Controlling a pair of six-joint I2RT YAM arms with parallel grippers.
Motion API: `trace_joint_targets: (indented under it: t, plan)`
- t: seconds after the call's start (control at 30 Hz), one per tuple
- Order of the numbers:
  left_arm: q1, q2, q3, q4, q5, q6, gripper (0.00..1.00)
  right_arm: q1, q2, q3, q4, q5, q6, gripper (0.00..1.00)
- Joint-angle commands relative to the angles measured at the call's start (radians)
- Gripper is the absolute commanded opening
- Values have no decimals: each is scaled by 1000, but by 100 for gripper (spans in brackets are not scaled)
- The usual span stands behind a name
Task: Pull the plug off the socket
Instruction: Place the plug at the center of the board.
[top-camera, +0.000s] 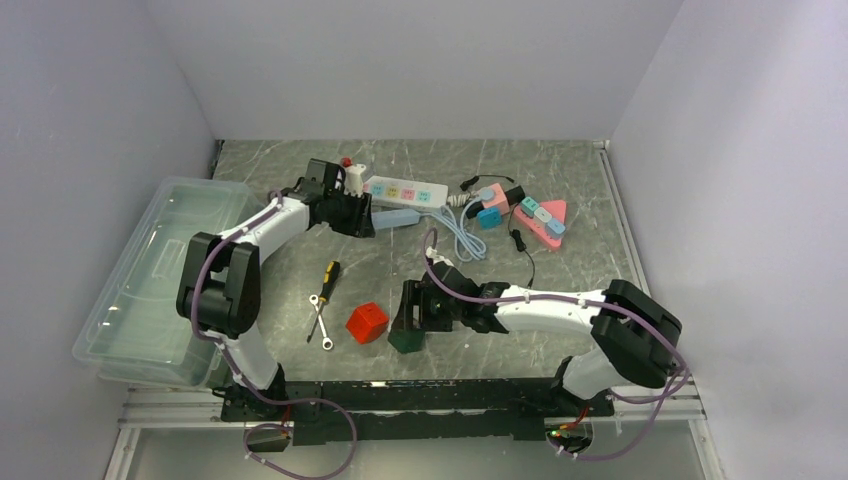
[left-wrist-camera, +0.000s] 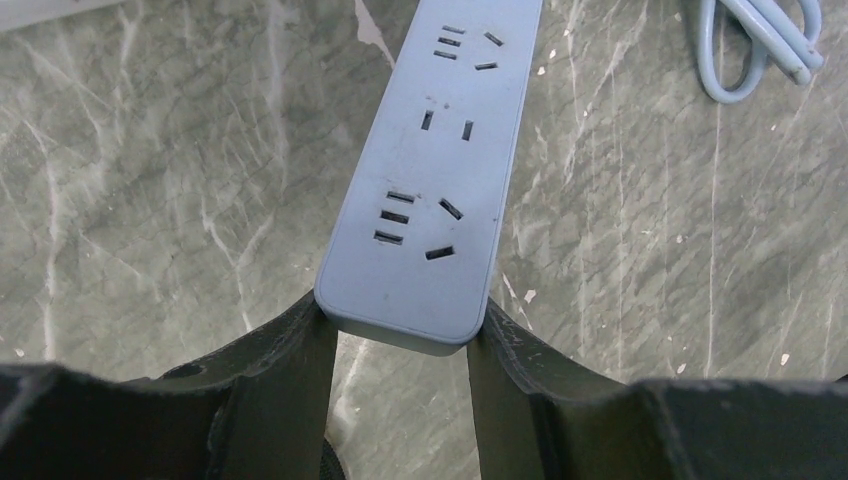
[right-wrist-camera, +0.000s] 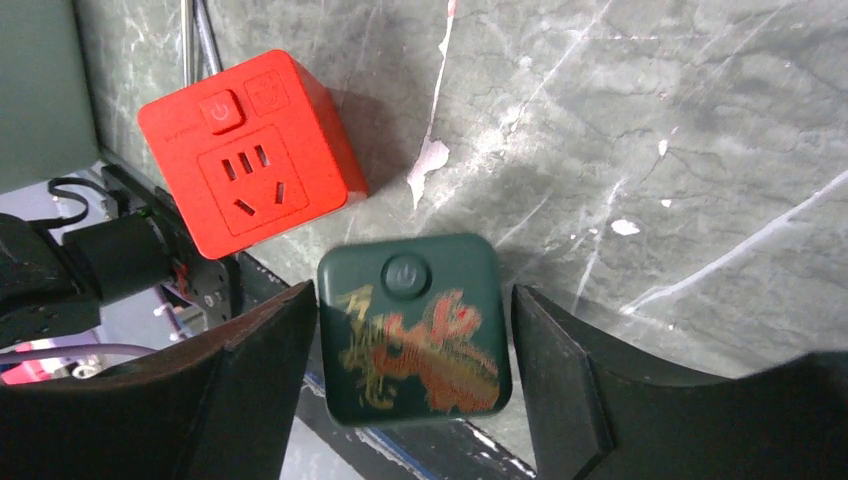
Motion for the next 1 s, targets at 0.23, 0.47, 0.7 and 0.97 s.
trace_joint_targets:
  t: [0.23,0.47,0.7,0.97]
  plan:
    - [32,2,44,-16,-122,-62,71,-2,-134,80,-105,154,-100,97]
    - [34,-60,19,9,-97,-53,87,-67,-270,126,-237,238,-205,100]
    - [53,-258,-62,97,-85,-93,91,-289,-360,216,-379,213,-377,100]
    - [58,-408,-124,97,-237,-68,94,-511,-174,366,-416,92,-539,94]
